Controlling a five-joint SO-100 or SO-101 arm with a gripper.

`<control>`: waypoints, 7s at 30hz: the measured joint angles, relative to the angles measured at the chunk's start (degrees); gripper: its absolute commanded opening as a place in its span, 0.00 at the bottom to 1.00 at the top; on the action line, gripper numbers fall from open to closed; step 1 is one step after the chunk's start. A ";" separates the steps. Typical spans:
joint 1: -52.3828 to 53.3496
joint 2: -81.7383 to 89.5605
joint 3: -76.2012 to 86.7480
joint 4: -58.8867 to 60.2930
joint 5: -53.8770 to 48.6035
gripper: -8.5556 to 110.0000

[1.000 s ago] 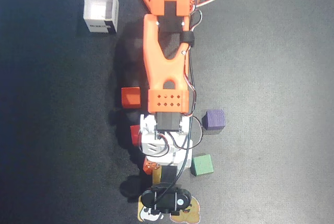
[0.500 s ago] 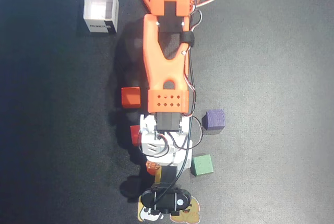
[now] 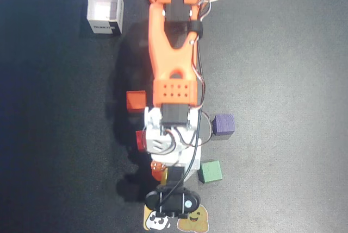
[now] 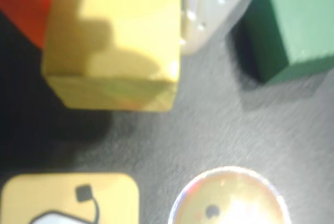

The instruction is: Put the yellow cube on top of the green cube.

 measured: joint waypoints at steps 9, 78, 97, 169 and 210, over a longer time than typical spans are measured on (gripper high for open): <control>-5.80 6.50 7.29 0.00 0.00 0.12; -12.22 7.56 14.94 -6.77 2.37 0.18; -12.66 7.47 17.23 -8.44 3.96 0.21; -5.98 66.01 70.31 -20.57 -0.88 0.08; -2.29 113.64 93.60 11.51 -3.52 0.08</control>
